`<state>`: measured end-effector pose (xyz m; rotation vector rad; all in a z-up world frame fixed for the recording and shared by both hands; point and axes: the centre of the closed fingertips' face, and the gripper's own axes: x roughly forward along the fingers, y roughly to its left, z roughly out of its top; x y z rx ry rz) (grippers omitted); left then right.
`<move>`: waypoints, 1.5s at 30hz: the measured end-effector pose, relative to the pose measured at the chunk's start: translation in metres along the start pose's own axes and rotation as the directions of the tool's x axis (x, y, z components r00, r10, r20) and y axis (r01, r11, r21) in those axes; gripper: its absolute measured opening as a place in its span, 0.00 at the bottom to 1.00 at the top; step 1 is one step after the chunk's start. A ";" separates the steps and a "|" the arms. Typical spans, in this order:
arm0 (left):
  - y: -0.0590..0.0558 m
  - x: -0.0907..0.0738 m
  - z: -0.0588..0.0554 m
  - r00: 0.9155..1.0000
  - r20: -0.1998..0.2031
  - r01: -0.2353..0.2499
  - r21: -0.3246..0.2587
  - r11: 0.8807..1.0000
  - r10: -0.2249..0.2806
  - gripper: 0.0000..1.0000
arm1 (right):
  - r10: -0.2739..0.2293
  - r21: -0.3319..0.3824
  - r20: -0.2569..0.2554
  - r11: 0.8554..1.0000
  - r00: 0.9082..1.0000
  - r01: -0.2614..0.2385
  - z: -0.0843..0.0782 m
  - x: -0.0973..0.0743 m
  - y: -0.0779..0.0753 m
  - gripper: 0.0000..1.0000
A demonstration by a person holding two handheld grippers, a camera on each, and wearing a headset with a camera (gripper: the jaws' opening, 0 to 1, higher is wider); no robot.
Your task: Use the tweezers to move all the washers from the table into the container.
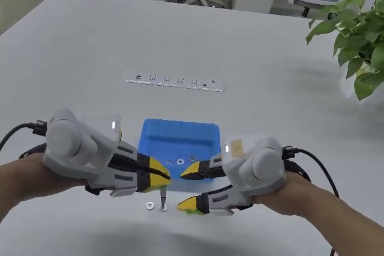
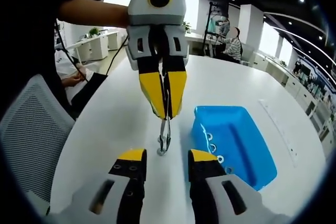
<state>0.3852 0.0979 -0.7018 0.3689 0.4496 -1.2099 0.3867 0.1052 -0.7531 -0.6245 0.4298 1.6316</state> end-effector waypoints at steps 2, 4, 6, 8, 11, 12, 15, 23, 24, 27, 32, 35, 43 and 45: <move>0.000 -0.001 0.000 1.000 0.000 0.001 -0.001 1.000 -0.001 0.05 | 0.009 -0.018 -0.009 1.000 1.000 -0.009 0.000 0.004 0.000 0.30; 0.000 -0.001 0.000 1.000 -0.001 0.001 -0.002 1.000 -0.001 0.05 | 0.019 -0.022 -0.013 1.000 1.000 -0.019 0.000 0.007 0.000 0.28; 0.000 -0.001 0.000 1.000 -0.001 0.001 -0.002 1.000 -0.001 0.05 | 0.024 -0.032 -0.017 0.999 1.000 -0.024 0.001 0.010 -0.001 0.27; 0.000 -0.001 -0.001 1.000 -0.002 0.001 -0.002 1.000 -0.001 0.05 | 0.029 -0.035 -0.018 0.999 0.999 -0.030 0.001 0.012 -0.001 0.26; 0.000 -0.001 -0.002 1.000 -0.002 0.003 -0.002 1.000 -0.003 0.05 | 0.043 -0.046 -0.022 0.998 0.999 -0.044 0.002 0.016 0.000 0.24; 0.000 -0.001 -0.002 1.000 -0.002 0.003 -0.002 1.000 -0.003 0.05 | 0.049 -0.051 -0.026 0.997 0.998 -0.050 0.002 0.018 0.000 0.23; 0.000 -0.002 -0.002 1.000 -0.002 0.002 -0.003 1.000 -0.002 0.05 | 0.060 -0.064 -0.032 0.996 0.998 -0.061 0.001 0.022 0.001 0.21; 0.001 -0.001 -0.002 1.000 -0.003 0.003 -0.002 1.000 -0.003 0.05 | 0.083 -0.102 -0.056 0.991 0.995 -0.088 0.000 0.030 0.002 0.13; 0.001 -0.002 -0.003 1.000 -0.003 0.005 -0.003 1.000 -0.005 0.05 | 0.084 -0.105 -0.055 0.990 0.995 -0.089 0.001 0.030 0.002 0.13; 0.002 -0.002 -0.004 1.000 -0.004 0.003 -0.001 1.000 -0.003 0.05 | 0.094 -0.103 -0.058 0.990 0.994 -0.100 0.000 0.032 0.003 0.12; 0.002 -0.002 -0.004 1.000 -0.005 0.001 -0.001 1.000 -0.001 0.05 | 0.102 -0.095 -0.057 0.990 0.993 -0.107 0.000 0.033 0.004 0.11; 0.002 -0.003 -0.004 1.000 -0.005 0.000 0.000 1.000 0.000 0.05 | 0.106 -0.087 -0.056 0.990 0.993 -0.110 0.000 0.034 0.004 0.11; 0.001 -0.002 -0.002 1.000 -0.005 0.003 0.000 1.000 -0.003 0.05 | 0.113 -0.065 -0.058 0.991 0.992 -0.117 0.000 0.037 0.004 0.11; 0.001 -0.002 -0.002 1.000 -0.005 0.003 -0.002 1.000 -0.003 0.05 | 0.113 -0.062 -0.056 0.991 0.992 -0.117 0.000 0.037 0.005 0.10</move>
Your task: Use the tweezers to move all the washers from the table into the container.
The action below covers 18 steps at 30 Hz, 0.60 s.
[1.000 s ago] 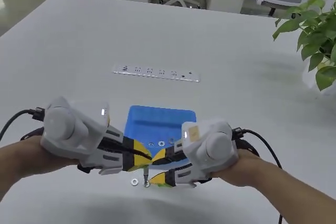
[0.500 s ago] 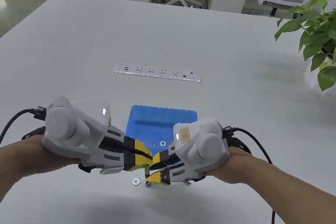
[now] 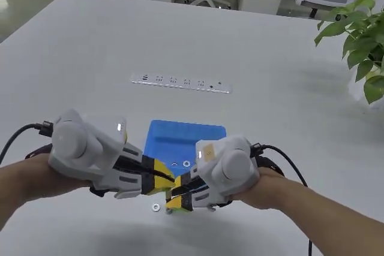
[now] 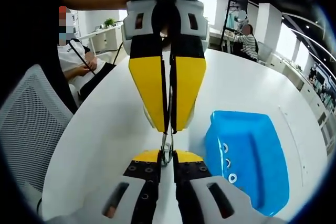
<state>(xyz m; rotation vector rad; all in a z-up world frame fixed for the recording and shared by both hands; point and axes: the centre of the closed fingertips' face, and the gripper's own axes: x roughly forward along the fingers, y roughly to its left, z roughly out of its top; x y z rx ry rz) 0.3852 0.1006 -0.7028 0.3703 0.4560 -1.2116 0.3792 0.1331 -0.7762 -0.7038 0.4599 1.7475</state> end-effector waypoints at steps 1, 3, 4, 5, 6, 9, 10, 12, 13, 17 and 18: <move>0.000 0.000 0.000 1.000 -0.001 0.000 0.000 1.000 0.000 0.05 | -0.001 0.006 0.002 1.000 1.000 0.001 0.000 0.000 0.000 0.10; 0.000 0.000 0.000 1.000 -0.001 0.000 0.000 1.000 0.000 0.05 | -0.002 0.003 0.002 1.000 1.000 0.002 0.000 0.000 0.000 0.09; 0.000 0.000 0.000 1.000 -0.001 0.000 0.002 1.000 0.000 0.05 | -0.003 0.003 0.003 1.000 1.000 0.003 0.000 0.000 0.000 0.09; 0.000 0.000 0.000 1.000 -0.001 0.000 0.002 1.000 0.000 0.05 | -0.007 0.000 0.006 1.000 1.000 0.007 0.000 0.000 -0.001 0.09; 0.000 0.000 0.000 1.000 -0.002 0.001 0.003 1.000 -0.001 0.05 | -0.007 0.003 0.008 1.000 1.000 0.007 0.000 0.000 -0.001 0.09; 0.000 0.000 0.001 1.000 -0.002 -0.001 0.003 1.000 0.001 0.05 | -0.009 0.007 0.010 1.000 1.000 0.009 0.000 0.000 -0.001 0.08; 0.000 0.000 0.001 1.000 -0.003 -0.001 0.004 1.000 0.001 0.05 | -0.009 0.009 0.010 1.000 1.000 0.009 0.000 0.000 -0.001 0.08; 0.000 0.000 0.001 1.000 -0.004 0.000 0.005 1.000 0.000 0.06 | -0.008 0.010 0.009 1.000 1.000 0.008 -0.001 0.000 -0.001 0.08; 0.000 0.000 0.001 1.000 -0.005 0.000 0.005 1.000 0.000 0.06 | -0.007 0.011 0.009 1.000 1.000 0.007 -0.001 0.000 -0.001 0.08; 0.001 0.000 0.001 1.000 -0.007 -0.005 0.001 1.000 0.005 0.06 | -0.009 0.008 0.007 1.000 1.000 0.009 0.000 0.000 -0.002 0.08; 0.001 0.000 0.001 1.000 -0.006 -0.006 0.002 1.000 0.006 0.06 | -0.008 0.012 0.010 1.000 1.000 0.007 0.000 -0.001 -0.001 0.08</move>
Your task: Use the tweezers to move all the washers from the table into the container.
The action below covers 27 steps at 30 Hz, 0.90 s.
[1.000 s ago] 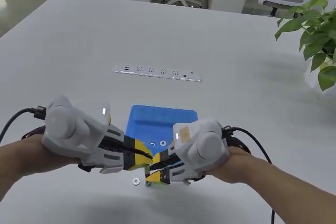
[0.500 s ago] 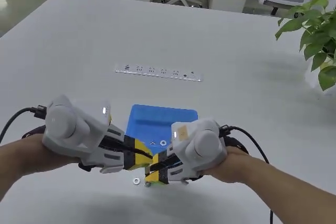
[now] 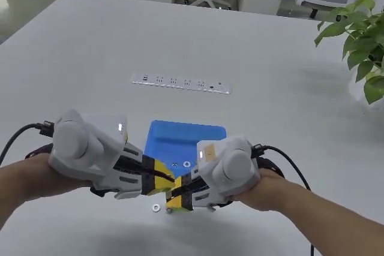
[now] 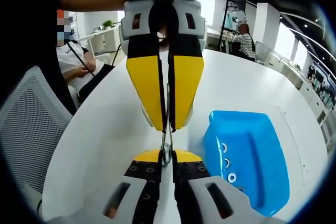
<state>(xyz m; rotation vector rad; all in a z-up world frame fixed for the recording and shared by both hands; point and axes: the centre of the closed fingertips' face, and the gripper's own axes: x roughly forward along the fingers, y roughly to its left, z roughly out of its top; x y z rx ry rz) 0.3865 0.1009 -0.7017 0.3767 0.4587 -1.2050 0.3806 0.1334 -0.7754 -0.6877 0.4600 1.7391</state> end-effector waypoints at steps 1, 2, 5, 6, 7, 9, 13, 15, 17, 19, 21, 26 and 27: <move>0.000 0.000 0.000 1.000 0.002 0.000 -0.005 1.000 0.000 0.06 | 0.001 0.001 0.001 1.000 1.000 -0.001 0.000 0.000 0.000 0.08; 0.000 -0.001 0.000 1.000 0.002 -0.001 -0.008 1.000 0.001 0.07 | -0.002 0.000 0.001 1.000 1.000 0.002 0.001 0.000 0.000 0.08; 0.004 -0.003 0.001 1.000 0.009 -0.016 -0.002 1.000 0.016 0.13 | -0.002 -0.001 0.001 1.000 1.000 0.002 0.001 -0.001 0.000 0.08; 0.004 -0.004 0.002 1.000 0.015 -0.018 -0.004 1.000 0.019 0.14 | -0.002 0.000 0.001 1.000 1.000 0.002 0.002 -0.001 0.000 0.08; 0.005 -0.005 0.004 1.000 0.022 -0.022 -0.010 1.000 0.022 0.16 | -0.005 -0.001 0.001 1.000 1.000 0.005 0.002 -0.001 0.000 0.08; 0.007 -0.007 0.005 0.999 0.029 -0.029 -0.017 0.999 0.030 0.20 | -0.006 0.002 0.002 1.000 1.000 0.006 0.003 -0.002 0.001 0.08; 0.007 -0.011 0.005 0.999 0.034 -0.033 -0.040 0.999 0.034 0.28 | -0.012 -0.002 0.004 1.000 1.000 0.012 0.006 -0.005 0.001 0.08; 0.007 -0.013 0.003 0.999 0.033 -0.038 -0.049 0.998 0.040 0.31 | -0.011 -0.003 0.009 1.000 1.000 0.011 0.010 -0.006 0.001 0.08; 0.006 -0.015 0.003 0.998 0.036 -0.049 -0.056 0.997 0.051 0.36 | -0.012 -0.009 0.009 1.000 1.000 0.012 0.012 -0.007 0.001 0.08; 0.007 -0.017 0.003 0.997 0.049 -0.058 -0.073 0.996 0.062 0.40 | -0.015 -0.014 0.011 1.000 1.000 0.015 0.015 -0.009 0.001 0.08; 0.007 -0.019 0.003 0.996 0.056 -0.066 -0.091 0.994 0.072 0.47 | -0.018 -0.016 0.012 1.000 1.000 0.018 0.017 -0.011 -0.001 0.08; 0.006 -0.023 0.002 0.993 0.063 -0.091 -0.127 0.988 0.099 0.58 | -0.024 -0.020 0.019 1.000 1.000 0.024 0.024 -0.017 -0.003 0.08; 0.005 -0.024 0.001 0.992 0.068 -0.098 -0.135 0.986 0.108 0.62 | -0.024 -0.020 0.020 1.000 1.000 0.024 0.025 -0.018 -0.003 0.08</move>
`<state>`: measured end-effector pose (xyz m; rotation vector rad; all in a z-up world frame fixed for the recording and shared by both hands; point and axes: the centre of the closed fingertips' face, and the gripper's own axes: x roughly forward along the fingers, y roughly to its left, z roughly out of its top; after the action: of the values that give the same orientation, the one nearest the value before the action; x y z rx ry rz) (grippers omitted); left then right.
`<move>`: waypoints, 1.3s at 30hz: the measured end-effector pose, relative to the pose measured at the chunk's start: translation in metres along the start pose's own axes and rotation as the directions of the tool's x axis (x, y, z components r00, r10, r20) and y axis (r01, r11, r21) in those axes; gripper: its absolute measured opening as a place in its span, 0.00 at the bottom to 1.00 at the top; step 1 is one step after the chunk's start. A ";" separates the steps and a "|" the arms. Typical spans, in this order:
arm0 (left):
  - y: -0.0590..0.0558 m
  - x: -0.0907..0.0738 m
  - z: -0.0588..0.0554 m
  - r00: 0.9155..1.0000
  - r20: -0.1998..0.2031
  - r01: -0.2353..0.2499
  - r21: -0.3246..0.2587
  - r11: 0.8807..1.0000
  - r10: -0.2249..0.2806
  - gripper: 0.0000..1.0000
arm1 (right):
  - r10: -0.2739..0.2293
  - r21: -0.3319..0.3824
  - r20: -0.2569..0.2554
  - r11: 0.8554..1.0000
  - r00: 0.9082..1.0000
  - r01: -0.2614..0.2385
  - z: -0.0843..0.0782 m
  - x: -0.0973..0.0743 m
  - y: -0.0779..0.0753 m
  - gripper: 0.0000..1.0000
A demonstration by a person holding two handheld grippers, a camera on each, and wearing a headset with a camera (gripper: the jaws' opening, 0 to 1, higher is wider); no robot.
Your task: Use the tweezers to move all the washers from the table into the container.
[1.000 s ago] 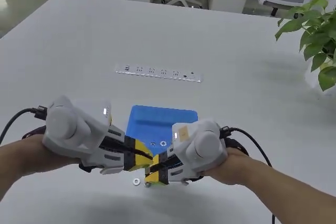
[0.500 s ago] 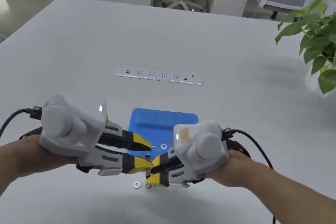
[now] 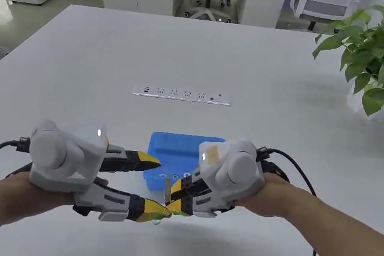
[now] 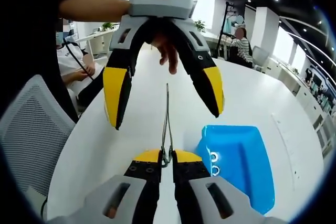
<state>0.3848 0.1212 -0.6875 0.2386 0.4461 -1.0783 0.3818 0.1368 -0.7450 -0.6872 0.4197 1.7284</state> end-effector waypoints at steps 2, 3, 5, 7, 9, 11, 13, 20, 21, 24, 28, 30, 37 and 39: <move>0.001 -0.002 -0.002 1.000 0.003 -0.009 -0.024 1.000 0.009 0.66 | -0.003 -0.006 0.000 1.000 1.000 0.003 0.002 -0.002 -0.001 0.09; 0.001 -0.003 -0.002 1.000 0.003 -0.012 -0.025 1.000 0.012 0.67 | -0.003 -0.007 0.002 1.000 1.000 0.003 0.004 -0.004 -0.001 0.09; 0.000 -0.005 -0.004 1.000 0.003 -0.019 -0.038 0.999 0.019 0.70 | -0.004 -0.009 0.007 1.000 1.000 0.004 0.007 -0.006 -0.002 0.09; -0.001 -0.007 -0.006 1.000 0.006 -0.023 -0.039 0.999 0.023 0.72 | -0.008 -0.012 0.008 1.000 1.000 0.008 0.009 -0.008 -0.003 0.09; -0.002 -0.008 -0.008 0.999 0.003 -0.032 -0.052 0.998 0.032 0.76 | -0.008 -0.015 0.010 1.000 1.000 0.009 0.012 -0.011 -0.003 0.09; 0.000 -0.010 -0.010 0.999 0.001 -0.048 -0.061 0.997 0.048 0.81 | -0.009 -0.016 0.014 1.000 1.000 0.010 0.013 -0.014 -0.004 0.09; 0.002 -0.012 -0.012 0.998 -0.003 -0.068 -0.094 0.993 0.068 0.87 | -0.010 -0.014 0.018 1.000 1.000 0.010 0.017 -0.017 -0.004 0.09; 0.001 -0.019 -0.011 0.995 0.018 -0.092 -0.094 0.991 0.094 0.90 | -0.013 -0.011 0.032 1.000 0.999 0.013 0.024 -0.028 -0.008 0.09; 0.000 -0.019 -0.011 0.995 0.017 -0.094 -0.099 0.991 0.097 0.91 | -0.013 -0.008 0.033 1.000 0.999 0.013 0.025 -0.030 -0.009 0.09; 0.000 -0.021 -0.012 0.993 0.018 -0.117 -0.110 0.987 0.120 0.93 | -0.017 -0.012 0.035 1.000 0.999 0.017 0.027 -0.035 -0.013 0.09; 0.000 -0.022 -0.013 0.990 0.021 -0.138 -0.111 0.984 0.141 0.97 | -0.026 -0.008 0.040 1.000 0.999 0.026 0.029 -0.040 -0.020 0.09; 0.001 -0.022 -0.013 0.988 0.022 -0.149 -0.109 0.983 0.152 0.99 | -0.034 -0.006 0.045 0.999 0.998 0.035 0.030 -0.043 -0.024 0.09; 0.004 -0.024 -0.015 0.984 0.014 -0.174 -0.116 0.978 0.177 0.99 | -0.054 -0.003 0.054 0.999 0.997 0.054 0.032 -0.049 -0.037 0.09; 0.005 -0.025 -0.016 0.983 0.018 -0.177 -0.122 0.977 0.181 0.99 | -0.059 -0.003 0.058 0.998 0.997 0.059 0.033 -0.050 -0.041 0.09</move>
<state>0.3755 0.1493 -0.6901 0.1535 0.4534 -0.8745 0.4215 0.1306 -0.6848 -0.6455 0.3522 1.6896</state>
